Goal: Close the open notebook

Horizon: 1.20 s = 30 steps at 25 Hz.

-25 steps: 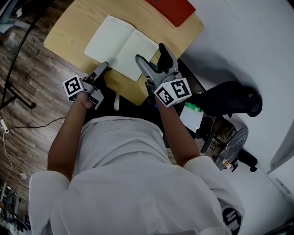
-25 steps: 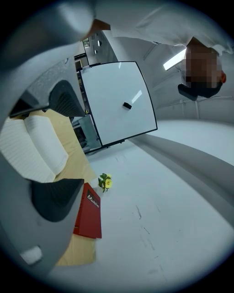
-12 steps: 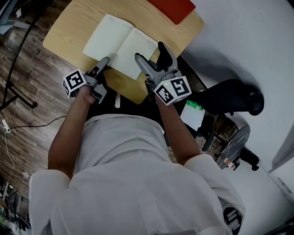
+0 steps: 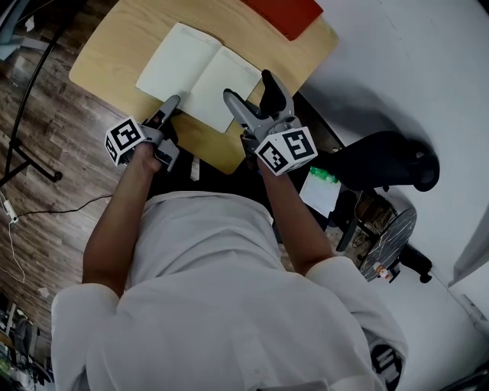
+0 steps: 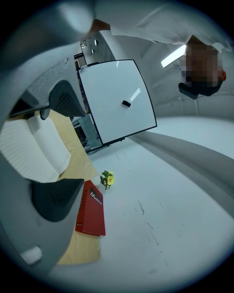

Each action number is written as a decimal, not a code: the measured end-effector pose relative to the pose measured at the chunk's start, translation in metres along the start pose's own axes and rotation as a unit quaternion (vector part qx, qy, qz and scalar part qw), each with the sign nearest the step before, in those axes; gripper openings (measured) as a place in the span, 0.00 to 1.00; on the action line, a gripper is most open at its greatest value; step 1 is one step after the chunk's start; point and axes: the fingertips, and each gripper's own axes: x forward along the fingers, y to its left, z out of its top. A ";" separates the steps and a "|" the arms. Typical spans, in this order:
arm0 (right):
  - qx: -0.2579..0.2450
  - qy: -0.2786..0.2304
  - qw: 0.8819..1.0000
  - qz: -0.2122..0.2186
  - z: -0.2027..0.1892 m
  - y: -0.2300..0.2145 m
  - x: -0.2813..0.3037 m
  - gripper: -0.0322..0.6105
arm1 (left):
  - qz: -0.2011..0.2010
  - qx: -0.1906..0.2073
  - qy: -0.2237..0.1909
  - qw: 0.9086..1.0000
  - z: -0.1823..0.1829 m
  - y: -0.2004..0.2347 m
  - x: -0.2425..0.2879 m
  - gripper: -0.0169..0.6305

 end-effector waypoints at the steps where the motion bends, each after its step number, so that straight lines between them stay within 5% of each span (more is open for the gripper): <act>1: 0.000 0.001 1.000 0.000 -0.001 0.000 0.000 0.72 | 0.000 0.007 -0.002 1.000 0.001 0.000 0.000 0.42; 5: 0.004 0.004 1.000 -0.003 -0.007 0.001 -0.003 0.72 | 0.005 0.036 -0.001 0.999 0.004 0.002 0.003 0.37; 10: 0.006 0.002 1.000 -0.006 -0.007 0.001 -0.004 0.72 | 0.011 0.041 0.002 0.999 0.006 0.009 0.003 0.20; 17: 0.009 0.002 1.000 -0.014 -0.006 -0.004 -0.005 0.72 | 0.009 0.043 0.010 0.999 0.007 0.014 0.004 0.10; 23: 0.009 0.003 1.000 -0.015 -0.007 -0.005 -0.004 0.72 | 0.005 0.063 0.014 0.998 0.007 0.009 0.005 0.08; 30: 0.007 0.004 1.000 -0.014 -0.007 -0.003 -0.004 0.72 | 0.020 0.137 0.027 0.990 0.007 0.001 0.004 0.07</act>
